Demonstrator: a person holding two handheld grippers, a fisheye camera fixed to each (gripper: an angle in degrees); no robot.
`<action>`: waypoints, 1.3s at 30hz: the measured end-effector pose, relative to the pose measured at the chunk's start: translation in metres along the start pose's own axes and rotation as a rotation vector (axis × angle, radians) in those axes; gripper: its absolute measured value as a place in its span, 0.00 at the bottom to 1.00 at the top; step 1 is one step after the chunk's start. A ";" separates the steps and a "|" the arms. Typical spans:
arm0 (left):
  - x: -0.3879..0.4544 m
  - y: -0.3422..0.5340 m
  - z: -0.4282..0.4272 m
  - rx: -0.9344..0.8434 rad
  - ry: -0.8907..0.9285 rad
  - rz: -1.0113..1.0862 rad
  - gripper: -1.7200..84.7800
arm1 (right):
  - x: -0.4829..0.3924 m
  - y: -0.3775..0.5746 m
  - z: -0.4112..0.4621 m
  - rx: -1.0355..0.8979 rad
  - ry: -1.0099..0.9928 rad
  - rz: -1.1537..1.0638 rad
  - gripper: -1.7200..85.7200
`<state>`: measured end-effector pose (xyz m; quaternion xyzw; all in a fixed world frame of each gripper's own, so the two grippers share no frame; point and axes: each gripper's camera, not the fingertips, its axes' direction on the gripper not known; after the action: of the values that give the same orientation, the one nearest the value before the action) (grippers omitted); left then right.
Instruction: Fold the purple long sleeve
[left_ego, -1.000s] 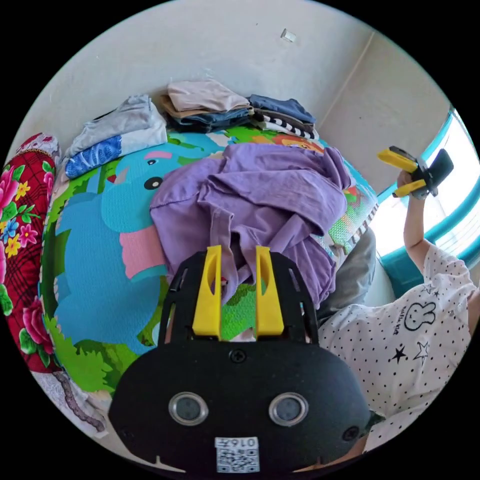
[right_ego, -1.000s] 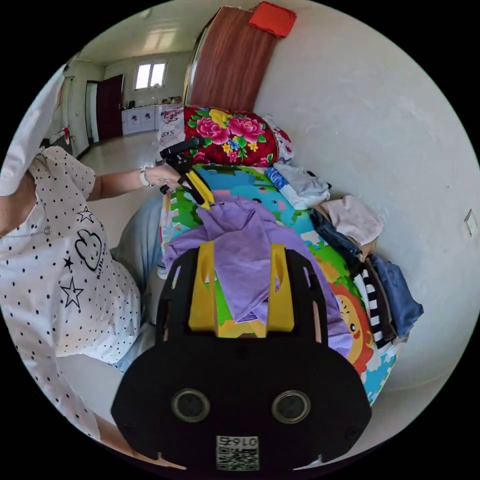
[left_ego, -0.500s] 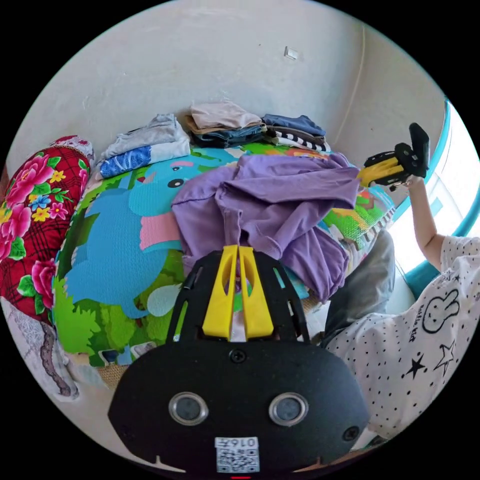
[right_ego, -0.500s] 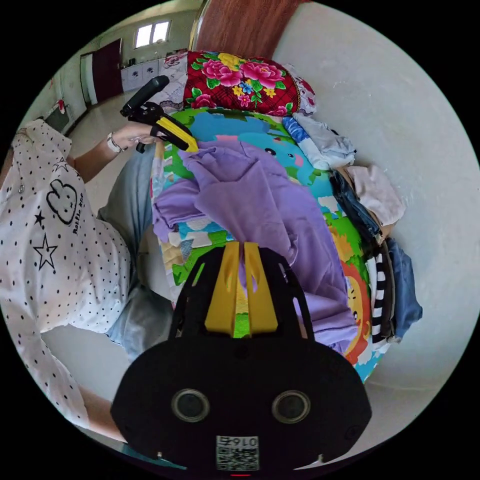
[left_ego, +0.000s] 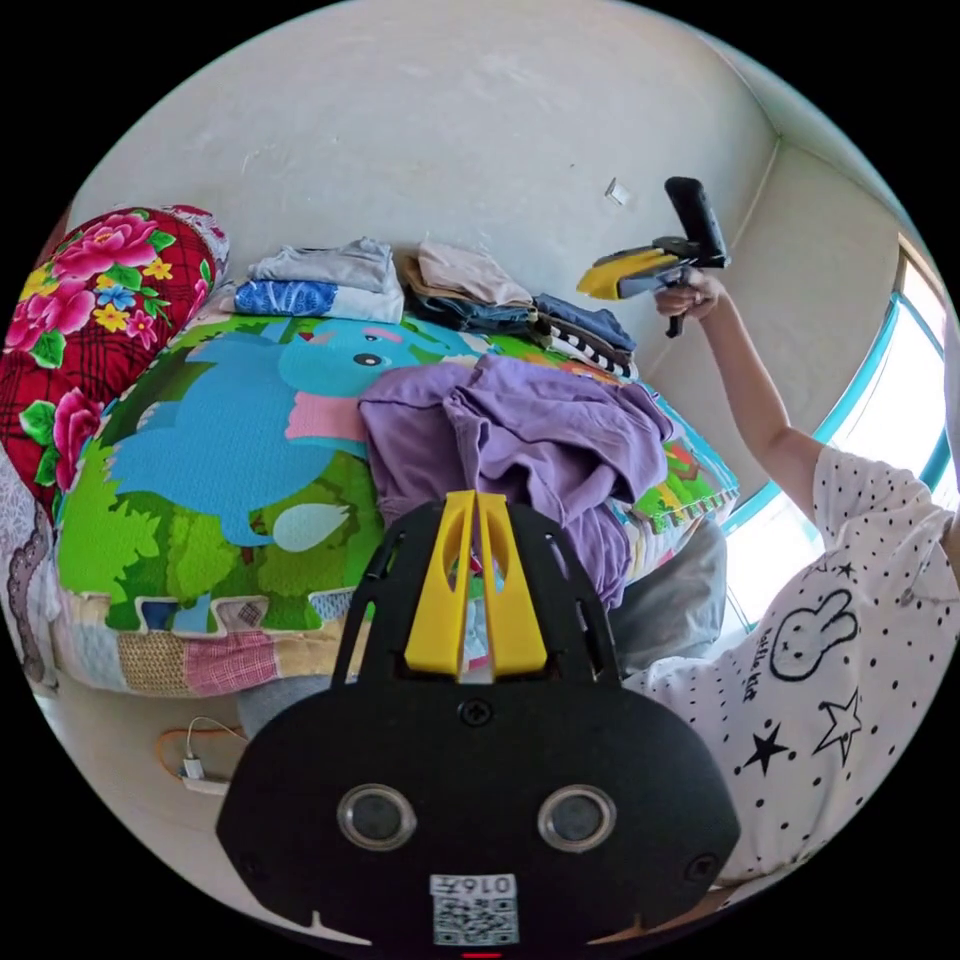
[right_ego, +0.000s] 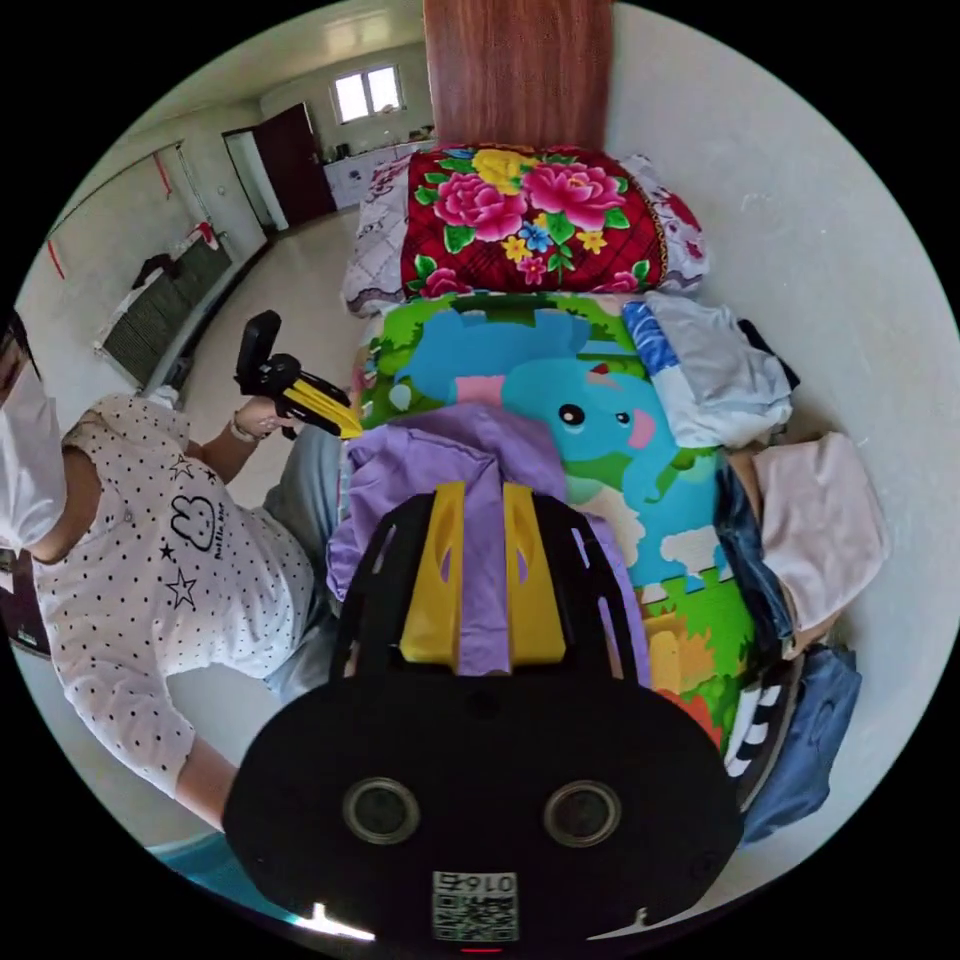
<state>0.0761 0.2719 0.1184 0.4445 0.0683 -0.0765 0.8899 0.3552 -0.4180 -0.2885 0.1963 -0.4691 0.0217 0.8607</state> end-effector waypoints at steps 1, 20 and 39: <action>-0.001 0.005 -0.001 -0.001 0.012 -0.007 0.01 | 0.001 0.003 0.035 -0.066 -0.047 0.018 0.12; 0.023 0.012 -0.039 -0.020 0.012 0.054 0.01 | -0.098 0.078 0.108 -0.076 0.199 0.116 0.03; 0.080 -0.034 0.010 0.029 0.355 0.119 0.16 | -0.147 0.062 0.030 0.024 0.605 0.182 0.02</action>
<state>0.1481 0.2381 0.0829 0.4672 0.1966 0.0550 0.8603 0.2353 -0.3494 -0.3748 0.1485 -0.2071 0.1615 0.9534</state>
